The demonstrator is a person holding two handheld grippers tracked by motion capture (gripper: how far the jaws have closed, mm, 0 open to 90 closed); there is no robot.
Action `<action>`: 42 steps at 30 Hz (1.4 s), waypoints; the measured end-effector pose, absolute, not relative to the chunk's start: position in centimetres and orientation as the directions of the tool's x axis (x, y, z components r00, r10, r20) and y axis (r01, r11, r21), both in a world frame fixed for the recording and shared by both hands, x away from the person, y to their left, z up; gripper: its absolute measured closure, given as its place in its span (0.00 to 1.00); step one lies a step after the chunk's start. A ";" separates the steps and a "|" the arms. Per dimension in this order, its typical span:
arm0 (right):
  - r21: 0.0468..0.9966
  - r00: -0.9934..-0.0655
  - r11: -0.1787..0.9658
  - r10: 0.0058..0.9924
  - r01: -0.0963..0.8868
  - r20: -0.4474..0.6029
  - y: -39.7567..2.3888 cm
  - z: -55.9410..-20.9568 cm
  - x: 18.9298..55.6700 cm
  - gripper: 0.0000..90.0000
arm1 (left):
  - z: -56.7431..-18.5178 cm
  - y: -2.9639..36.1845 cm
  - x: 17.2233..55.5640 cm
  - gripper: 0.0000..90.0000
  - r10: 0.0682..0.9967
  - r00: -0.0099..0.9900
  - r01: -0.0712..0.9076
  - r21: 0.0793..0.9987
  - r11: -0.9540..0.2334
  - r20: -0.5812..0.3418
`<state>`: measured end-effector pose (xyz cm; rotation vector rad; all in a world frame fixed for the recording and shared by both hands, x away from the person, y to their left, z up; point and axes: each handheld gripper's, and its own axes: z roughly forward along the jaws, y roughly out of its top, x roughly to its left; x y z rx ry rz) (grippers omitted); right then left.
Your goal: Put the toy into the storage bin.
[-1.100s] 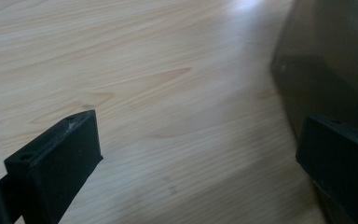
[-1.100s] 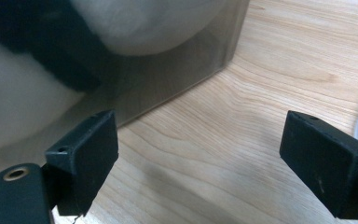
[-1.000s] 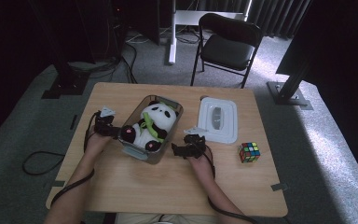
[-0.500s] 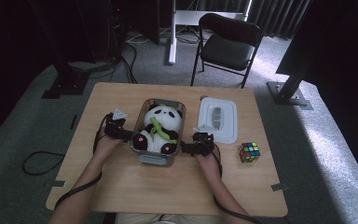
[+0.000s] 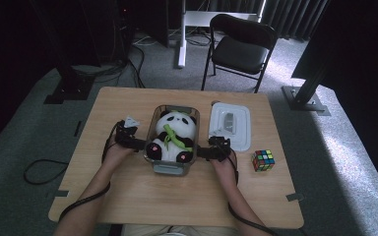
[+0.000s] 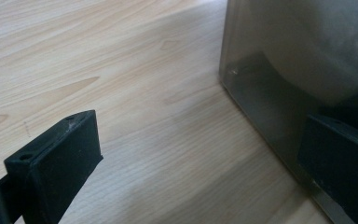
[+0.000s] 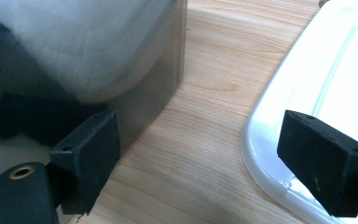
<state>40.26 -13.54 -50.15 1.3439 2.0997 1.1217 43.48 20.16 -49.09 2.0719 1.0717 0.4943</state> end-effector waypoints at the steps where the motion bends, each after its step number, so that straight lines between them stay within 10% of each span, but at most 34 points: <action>1: 0.799 -0.456 0.211 0.886 0.563 0.088 -13.7 -50.2 40.3 0.15 | -49.1 20.0 43.4 0.01 0.814 0.581 0.530 0.756 -0.385 0.007; 42: 0.821 -0.532 0.226 0.840 0.524 0.109 -17.3 -50.1 40.2 0.16 | -49.0 16.8 42.5 0.02 0.780 0.625 0.536 0.719 -0.444 0.016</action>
